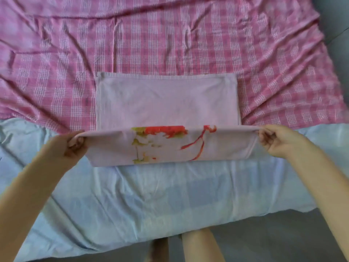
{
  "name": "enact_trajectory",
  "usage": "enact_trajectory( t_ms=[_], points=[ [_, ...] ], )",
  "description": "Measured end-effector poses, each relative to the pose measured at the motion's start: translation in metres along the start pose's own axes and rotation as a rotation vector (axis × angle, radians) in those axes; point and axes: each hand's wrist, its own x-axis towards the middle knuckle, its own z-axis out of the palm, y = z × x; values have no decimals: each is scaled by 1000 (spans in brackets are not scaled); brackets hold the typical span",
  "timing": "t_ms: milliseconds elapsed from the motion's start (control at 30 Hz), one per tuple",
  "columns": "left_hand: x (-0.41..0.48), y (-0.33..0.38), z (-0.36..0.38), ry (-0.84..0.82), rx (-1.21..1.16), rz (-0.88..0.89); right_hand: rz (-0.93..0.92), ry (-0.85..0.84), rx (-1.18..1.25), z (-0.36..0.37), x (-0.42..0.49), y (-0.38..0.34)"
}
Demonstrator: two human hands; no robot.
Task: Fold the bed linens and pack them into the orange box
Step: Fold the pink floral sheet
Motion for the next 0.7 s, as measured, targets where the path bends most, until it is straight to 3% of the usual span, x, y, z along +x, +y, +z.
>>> enact_trajectory(
  t_ms=[233, 500, 600, 633, 700],
  points=[
    [79, 68, 85, -62, -187, -16, -63, -16, 159, 73, 48, -81],
    [152, 83, 120, 52, -124, -29, -71, 80, 2, 118, 115, -102],
    [152, 73, 140, 98, 31, 190, -158, 186, -153, 119, 144, -95],
    [146, 64, 145, 125, 174, 338, -259, 286, -314, 117, 150, -90],
    [134, 37, 153, 250, 701, 736, -522, 505, -707, 107, 152, -70]
  ],
)
